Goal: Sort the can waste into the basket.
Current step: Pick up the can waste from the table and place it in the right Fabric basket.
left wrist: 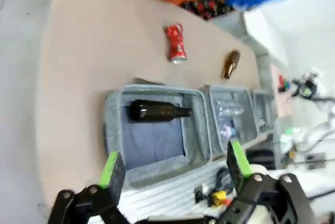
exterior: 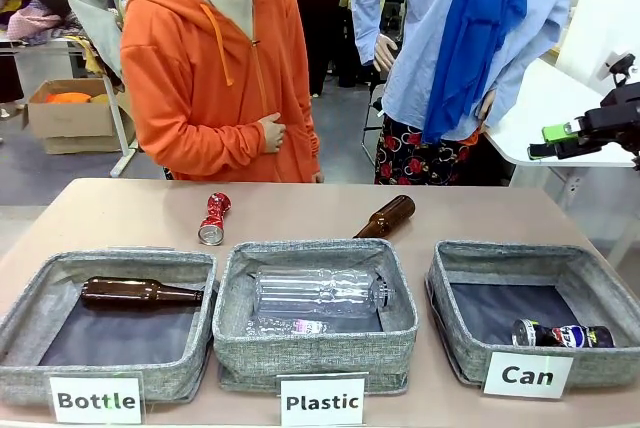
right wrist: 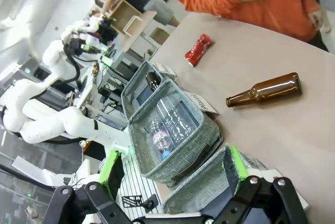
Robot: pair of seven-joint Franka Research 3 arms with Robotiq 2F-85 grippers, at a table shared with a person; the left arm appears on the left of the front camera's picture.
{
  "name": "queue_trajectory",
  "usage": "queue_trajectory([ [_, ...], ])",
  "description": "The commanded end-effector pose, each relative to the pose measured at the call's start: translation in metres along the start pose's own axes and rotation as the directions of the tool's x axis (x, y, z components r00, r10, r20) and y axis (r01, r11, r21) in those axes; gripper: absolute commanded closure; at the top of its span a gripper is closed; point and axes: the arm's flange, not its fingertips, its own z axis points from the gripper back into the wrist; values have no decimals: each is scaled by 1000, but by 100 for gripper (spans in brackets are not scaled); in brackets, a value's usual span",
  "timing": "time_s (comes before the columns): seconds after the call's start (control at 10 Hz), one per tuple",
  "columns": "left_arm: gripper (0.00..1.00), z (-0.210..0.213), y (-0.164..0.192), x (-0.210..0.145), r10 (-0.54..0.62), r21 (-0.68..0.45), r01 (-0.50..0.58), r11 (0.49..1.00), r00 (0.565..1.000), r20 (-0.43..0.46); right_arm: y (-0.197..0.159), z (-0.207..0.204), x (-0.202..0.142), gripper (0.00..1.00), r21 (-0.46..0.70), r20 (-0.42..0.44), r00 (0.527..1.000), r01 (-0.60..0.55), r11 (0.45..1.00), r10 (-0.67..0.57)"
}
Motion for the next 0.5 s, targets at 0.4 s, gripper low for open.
queue_trajectory([
  [0.4,0,-204,-133,32,-313,137,372,918,892,-328,3,0,-3,0,-17,1,1000,-4,1000,4],
])
